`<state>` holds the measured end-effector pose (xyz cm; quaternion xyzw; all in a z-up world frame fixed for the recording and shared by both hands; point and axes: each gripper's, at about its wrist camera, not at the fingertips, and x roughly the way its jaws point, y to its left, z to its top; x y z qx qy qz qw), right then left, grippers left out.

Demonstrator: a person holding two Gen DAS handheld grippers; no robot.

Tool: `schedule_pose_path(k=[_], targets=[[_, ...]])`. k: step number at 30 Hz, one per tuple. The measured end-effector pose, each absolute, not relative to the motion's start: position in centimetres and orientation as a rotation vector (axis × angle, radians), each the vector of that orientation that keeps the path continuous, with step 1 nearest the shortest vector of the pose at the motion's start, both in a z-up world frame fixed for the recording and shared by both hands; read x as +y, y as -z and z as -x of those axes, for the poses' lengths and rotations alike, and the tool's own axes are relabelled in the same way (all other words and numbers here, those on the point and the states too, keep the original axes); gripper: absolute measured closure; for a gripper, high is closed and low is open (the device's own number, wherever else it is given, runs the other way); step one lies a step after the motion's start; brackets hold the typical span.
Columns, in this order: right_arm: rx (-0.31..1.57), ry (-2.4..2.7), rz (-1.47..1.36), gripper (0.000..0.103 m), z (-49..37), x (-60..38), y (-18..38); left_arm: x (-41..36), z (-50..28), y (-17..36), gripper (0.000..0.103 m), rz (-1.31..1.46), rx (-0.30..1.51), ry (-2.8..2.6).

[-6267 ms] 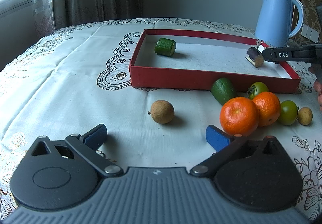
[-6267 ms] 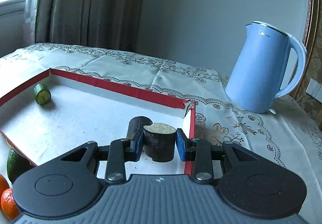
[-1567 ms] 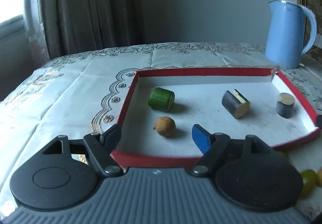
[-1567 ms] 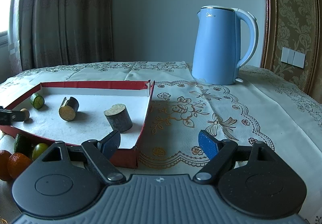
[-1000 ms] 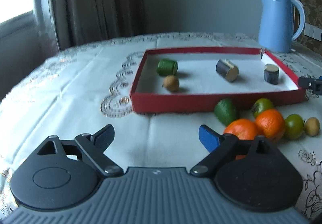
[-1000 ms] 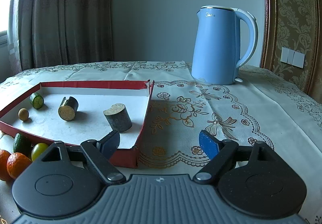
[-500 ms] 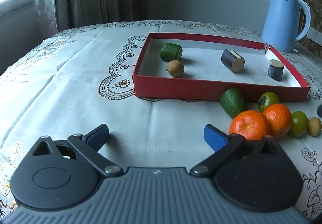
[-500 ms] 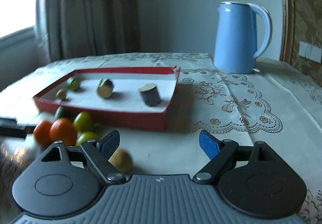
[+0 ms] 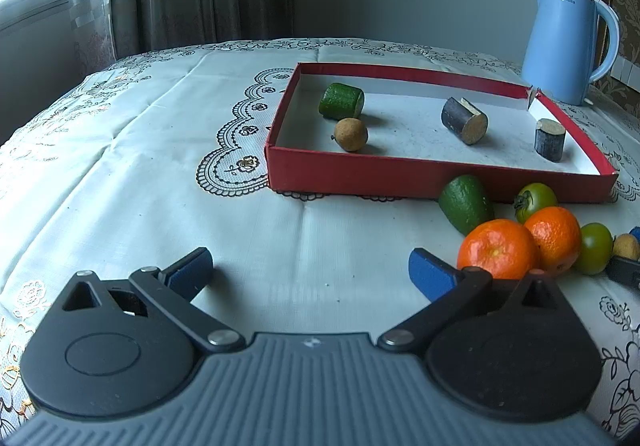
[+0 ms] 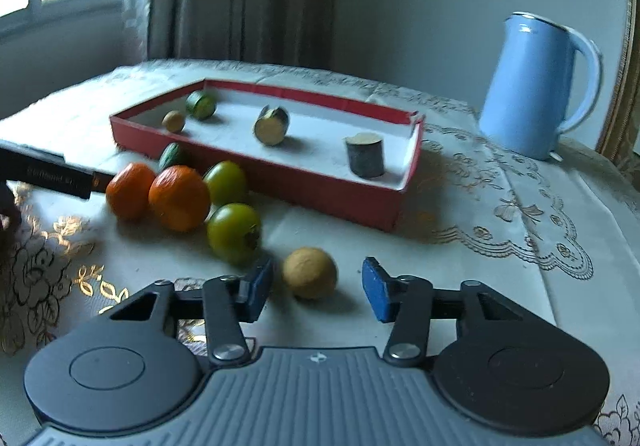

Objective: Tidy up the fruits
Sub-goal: 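Move the right tool to the small yellow fruit and grasp it, then carry the yellow fruit into the red tray and open the right tool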

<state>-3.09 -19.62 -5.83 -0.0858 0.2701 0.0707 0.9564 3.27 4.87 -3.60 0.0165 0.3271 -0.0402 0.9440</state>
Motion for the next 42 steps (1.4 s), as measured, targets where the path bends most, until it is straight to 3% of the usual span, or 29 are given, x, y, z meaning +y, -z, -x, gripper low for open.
schedule_pose_path(k=[2,5,29,42], targets=[[0.546,-0.164,0.183,0.07,3.1,-19.3,5.9,4.9,-3.3,3.6,0.0,-0.034,0.667,0.082],[0.549,-0.161,0.173,0.074,3.0,-19.3,5.8,4.9,-3.3,3.6,0.0,-0.034,0.667,0.082],[0.444,-0.093,0.115,0.074,-1.4,-19.8,2.1,4.9,-3.2,3.6,0.0,-0.034,0.666,0.083],[0.574,-0.045,0.155,0.074,-8.7,-19.0,4.1,4.9,-3.2,3.6,0.0,-0.034,0.666,0.083]])
